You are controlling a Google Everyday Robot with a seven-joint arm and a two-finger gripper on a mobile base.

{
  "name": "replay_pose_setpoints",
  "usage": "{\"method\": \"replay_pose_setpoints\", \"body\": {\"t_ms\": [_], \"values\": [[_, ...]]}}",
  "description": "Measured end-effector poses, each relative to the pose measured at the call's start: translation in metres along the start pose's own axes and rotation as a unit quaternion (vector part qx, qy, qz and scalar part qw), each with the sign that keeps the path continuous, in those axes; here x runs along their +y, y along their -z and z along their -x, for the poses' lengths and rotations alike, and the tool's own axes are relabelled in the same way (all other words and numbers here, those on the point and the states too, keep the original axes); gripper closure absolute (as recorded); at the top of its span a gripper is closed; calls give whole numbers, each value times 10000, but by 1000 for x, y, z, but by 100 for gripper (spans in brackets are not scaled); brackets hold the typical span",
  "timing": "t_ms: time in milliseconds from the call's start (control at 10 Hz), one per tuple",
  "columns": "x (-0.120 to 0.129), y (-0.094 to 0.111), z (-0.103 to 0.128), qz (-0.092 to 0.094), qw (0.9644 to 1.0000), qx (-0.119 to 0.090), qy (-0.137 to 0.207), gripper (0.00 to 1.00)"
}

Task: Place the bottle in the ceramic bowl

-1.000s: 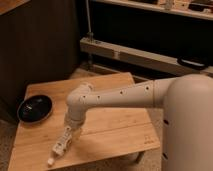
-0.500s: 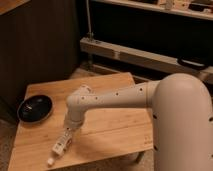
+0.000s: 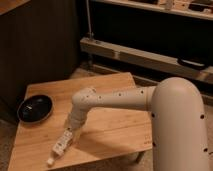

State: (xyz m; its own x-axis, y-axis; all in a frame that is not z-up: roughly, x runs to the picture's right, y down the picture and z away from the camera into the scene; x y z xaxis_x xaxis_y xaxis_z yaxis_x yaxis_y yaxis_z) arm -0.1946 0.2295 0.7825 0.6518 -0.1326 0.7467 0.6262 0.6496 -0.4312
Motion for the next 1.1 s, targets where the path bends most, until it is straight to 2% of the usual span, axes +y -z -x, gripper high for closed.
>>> {"method": "replay_pose_setpoints", "body": {"t_ms": [100, 200, 300, 400, 500, 600, 700, 900, 1100], "values": [[2, -3, -4, 21, 9998, -190, -56, 45], [5, -4, -8, 79, 9995, -287, -122, 53], [4, -7, -9, 103, 9989, -419, -196, 66], [3, -7, -10, 130, 9984, -473, -273, 77], [2, -6, -11, 143, 9980, -476, -385, 83], [0, -3, -13, 148, 9959, -477, -759, 95], [-5, 6, -21, 65, 9915, -503, -1198, 100], [-25, 26, -25, -65, 9868, -423, -1565, 100], [-59, 53, -23, -210, 9822, -252, -1849, 100]]}}
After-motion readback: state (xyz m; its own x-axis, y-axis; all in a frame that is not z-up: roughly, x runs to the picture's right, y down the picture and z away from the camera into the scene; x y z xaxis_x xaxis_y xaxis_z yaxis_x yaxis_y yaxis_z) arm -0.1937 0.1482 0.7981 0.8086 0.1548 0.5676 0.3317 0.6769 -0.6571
